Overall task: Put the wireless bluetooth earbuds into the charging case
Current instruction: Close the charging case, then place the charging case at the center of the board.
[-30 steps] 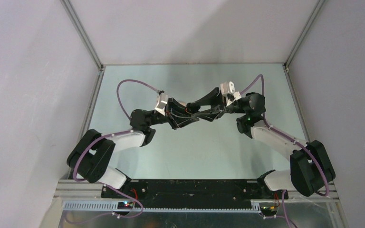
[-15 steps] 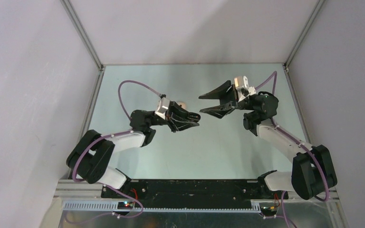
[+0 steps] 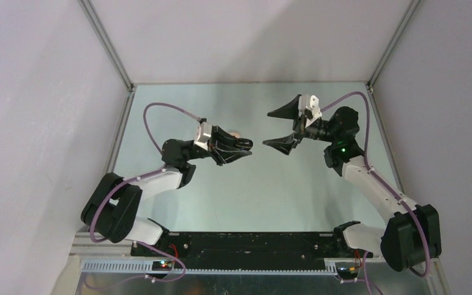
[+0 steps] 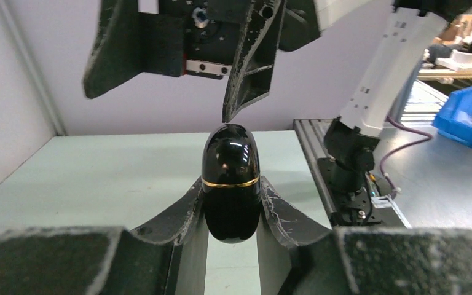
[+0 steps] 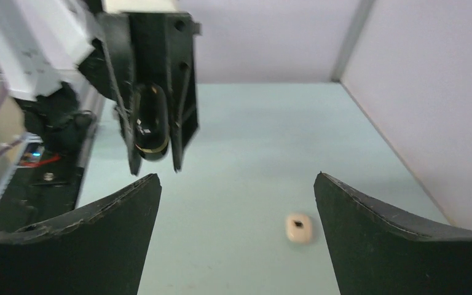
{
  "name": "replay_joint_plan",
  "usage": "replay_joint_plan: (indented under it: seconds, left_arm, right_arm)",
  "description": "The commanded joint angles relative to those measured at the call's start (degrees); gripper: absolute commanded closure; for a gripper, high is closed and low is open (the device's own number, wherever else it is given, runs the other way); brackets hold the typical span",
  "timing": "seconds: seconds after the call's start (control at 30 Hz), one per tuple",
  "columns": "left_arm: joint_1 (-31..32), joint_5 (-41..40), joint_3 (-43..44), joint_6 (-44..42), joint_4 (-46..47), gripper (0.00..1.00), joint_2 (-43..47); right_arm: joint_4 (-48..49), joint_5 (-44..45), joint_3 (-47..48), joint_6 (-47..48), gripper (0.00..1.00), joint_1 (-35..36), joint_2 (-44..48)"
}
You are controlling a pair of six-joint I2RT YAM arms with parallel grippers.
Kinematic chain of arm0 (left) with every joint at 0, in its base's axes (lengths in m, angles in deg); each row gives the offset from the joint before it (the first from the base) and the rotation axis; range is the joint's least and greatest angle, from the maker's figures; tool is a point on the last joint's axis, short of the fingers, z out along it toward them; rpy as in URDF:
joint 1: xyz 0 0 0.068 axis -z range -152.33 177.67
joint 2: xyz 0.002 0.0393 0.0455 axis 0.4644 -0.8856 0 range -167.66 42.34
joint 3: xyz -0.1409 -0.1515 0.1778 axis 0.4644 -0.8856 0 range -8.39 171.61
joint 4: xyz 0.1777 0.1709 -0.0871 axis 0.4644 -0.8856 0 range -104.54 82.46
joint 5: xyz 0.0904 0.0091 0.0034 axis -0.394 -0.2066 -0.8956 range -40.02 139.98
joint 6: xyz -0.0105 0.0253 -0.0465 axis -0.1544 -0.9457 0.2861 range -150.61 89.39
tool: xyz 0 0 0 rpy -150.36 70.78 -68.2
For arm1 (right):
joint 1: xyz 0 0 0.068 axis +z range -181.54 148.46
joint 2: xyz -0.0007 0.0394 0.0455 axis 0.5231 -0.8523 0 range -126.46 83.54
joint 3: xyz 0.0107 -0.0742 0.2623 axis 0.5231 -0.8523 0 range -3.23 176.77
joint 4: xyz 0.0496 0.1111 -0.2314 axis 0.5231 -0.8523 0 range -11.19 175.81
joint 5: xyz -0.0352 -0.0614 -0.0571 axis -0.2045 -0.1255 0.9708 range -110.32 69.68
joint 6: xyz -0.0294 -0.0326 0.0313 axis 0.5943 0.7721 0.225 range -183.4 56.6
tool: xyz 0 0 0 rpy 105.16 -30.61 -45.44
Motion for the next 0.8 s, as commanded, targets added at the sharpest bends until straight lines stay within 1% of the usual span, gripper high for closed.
replay_joint_plan:
  seconds: [0.0, 0.03, 0.07, 0.1, 0.17, 0.23, 0.27, 0.3, 0.37, 0.43, 0.5, 0.6, 0.63, 0.67, 0.77]
  left_arm:
    - [-1.3, -4.7, 1.4, -5.4, -7.9, 0.83, 1.7]
    - [-1.3, -6.3, 1.6, -5.7, -11.9, 0.83, 1.3]
    - [-1.3, -7.3, 2.1, -6.0, -13.6, 0.83, 0.4]
    - [-1.3, -8.9, 2.3, -5.8, -15.7, 0.83, -0.2]
    - [-1.3, -11.5, 3.4, -4.3, -16.8, 0.83, -2.6]
    - [-1.2, -13.7, 5.3, -1.2, -17.7, 0.82, -5.9]
    - [-1.2, -14.1, 6.0, 1.5, -17.8, 0.81, -9.1]
    - [-0.9, -15.0, 7.4, 2.7, -17.8, 0.81, -10.2]
    - [-0.2, -16.6, 9.3, 5.8, -17.3, 0.79, -15.7]
    - [0.5, -17.6, 11.6, 8.8, -16.2, 0.76, -20.2]
    - [1.2, -18.8, 14.7, 12.5, -15.4, 0.75, -25.1]
    - [1.8, -21.2, 19.8, 20.6, -14.3, 0.73, -31.9]
    - [2.1, -21.6, 22.2, 22.4, -13.5, 0.74, -35.3]
    - [2.2, -22.3, 23.4, 25.9, -11.8, 0.75, -36.9]
    - [3.2, -23.5, 29.4, 31.6, -10.7, 0.78, -43.3]
  right_arm:
    - [-27.8, 12.8, 4.1, 22.5, 0.00, -1.1, 4.0]
    - [-29.8, 14.9, 4.2, 23.1, 0.01, -1.6, 4.4]
    - [-30.3, 18.0, 4.2, 23.6, 0.01, -1.9, 5.3]
    - [-31.3, 18.8, 4.1, 23.6, 0.01, -2.8, 5.8]
    - [-32.8, 21.4, 4.2, 23.5, 0.01, -3.9, 7.6]
    - [-35.1, 29.7, 4.1, 24.0, 0.01, -4.0, 8.9]
    - [-35.9, 31.0, 4.1, 24.4, 0.01, -4.1, 9.3]
    - [-37.2, 33.6, 4.1, 25.5, 0.01, -4.2, 10.1]
    - [-39.8, 35.9, 3.9, 26.8, 0.01, -4.8, 10.9]
    - [-38.9, 35.8, 2.5, 25.5, 0.01, -6.8, 11.7]
    - [-35.4, 34.9, 0.6, 23.7, 0.00, -9.0, 12.6]
    - [-33.0, 34.5, -1.9, 23.1, 0.00, -11.1, 13.8]
    - [-32.3, 34.3, -2.3, 23.0, 0.01, -11.4, 14.3]
    - [-32.0, 34.2, -2.8, 23.0, 0.00, -11.8, 14.5]
    - [-30.8, 33.7, -3.3, 22.9, 0.00, -12.0, 14.9]
